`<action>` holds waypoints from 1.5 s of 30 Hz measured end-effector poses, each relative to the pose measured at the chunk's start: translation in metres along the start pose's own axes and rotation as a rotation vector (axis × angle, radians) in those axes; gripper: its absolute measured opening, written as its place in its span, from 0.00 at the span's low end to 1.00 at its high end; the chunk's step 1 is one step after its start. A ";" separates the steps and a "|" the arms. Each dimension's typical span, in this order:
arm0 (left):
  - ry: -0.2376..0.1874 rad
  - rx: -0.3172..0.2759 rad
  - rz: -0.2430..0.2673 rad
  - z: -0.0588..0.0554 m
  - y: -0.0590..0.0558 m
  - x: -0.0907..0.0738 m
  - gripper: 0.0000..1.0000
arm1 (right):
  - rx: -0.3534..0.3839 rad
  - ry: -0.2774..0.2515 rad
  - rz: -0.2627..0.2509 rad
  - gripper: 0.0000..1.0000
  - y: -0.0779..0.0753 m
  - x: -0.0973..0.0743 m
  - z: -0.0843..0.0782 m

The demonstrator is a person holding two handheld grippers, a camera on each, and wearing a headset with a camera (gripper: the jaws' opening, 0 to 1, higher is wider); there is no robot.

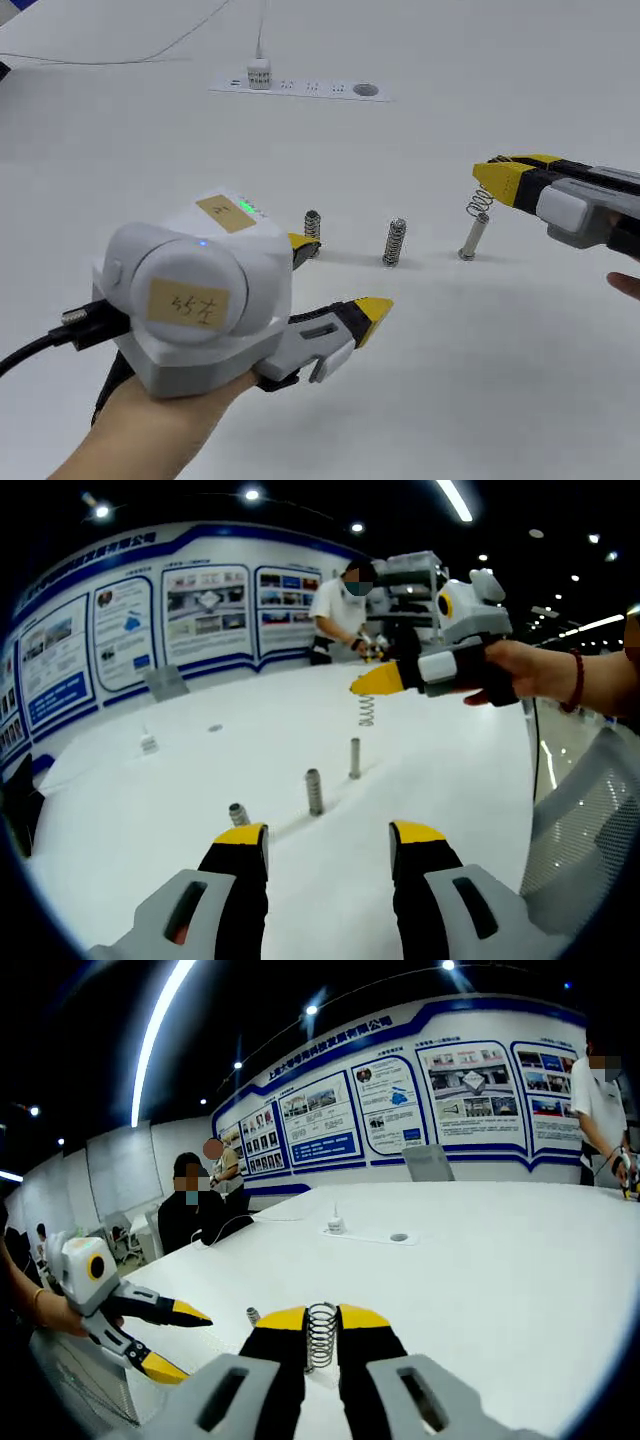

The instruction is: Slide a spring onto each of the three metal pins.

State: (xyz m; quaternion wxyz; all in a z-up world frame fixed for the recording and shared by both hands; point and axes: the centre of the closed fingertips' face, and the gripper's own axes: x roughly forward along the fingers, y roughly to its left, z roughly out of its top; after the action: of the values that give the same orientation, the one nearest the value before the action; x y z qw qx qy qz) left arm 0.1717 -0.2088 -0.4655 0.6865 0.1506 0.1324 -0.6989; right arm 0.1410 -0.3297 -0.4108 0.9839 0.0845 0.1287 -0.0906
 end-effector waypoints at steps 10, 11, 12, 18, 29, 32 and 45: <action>0.011 -0.002 0.054 -0.002 0.016 -0.002 0.55 | -0.091 0.041 -0.054 0.12 -0.022 0.013 -0.011; 0.013 -0.005 0.057 -0.002 0.017 -0.002 0.56 | -0.094 0.045 -0.058 0.12 -0.025 0.014 -0.012; 0.017 -0.007 0.057 -0.003 0.017 -0.001 0.57 | -0.100 0.047 -0.065 0.12 -0.028 0.015 -0.013; 0.023 -0.019 0.061 -0.005 0.019 0.000 0.59 | -0.108 0.060 -0.084 0.12 -0.042 0.020 -0.019; 0.029 -0.037 0.065 -0.007 0.018 0.001 0.65 | -0.085 0.081 -0.098 0.12 -0.049 0.022 -0.033; 0.031 -0.042 0.068 -0.007 0.019 0.001 0.65 | -0.100 0.099 -0.098 0.12 -0.048 0.023 -0.039; 0.036 -0.054 0.065 -0.009 0.018 0.002 0.65 | -0.120 0.157 -0.110 0.12 -0.044 0.025 -0.062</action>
State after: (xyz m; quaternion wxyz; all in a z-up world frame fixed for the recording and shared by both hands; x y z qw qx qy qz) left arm 0.1903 -0.2074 -0.4739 0.7100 0.1488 0.1587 -0.6697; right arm 0.1411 -0.3642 -0.4823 0.9676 0.0252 0.2151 -0.1299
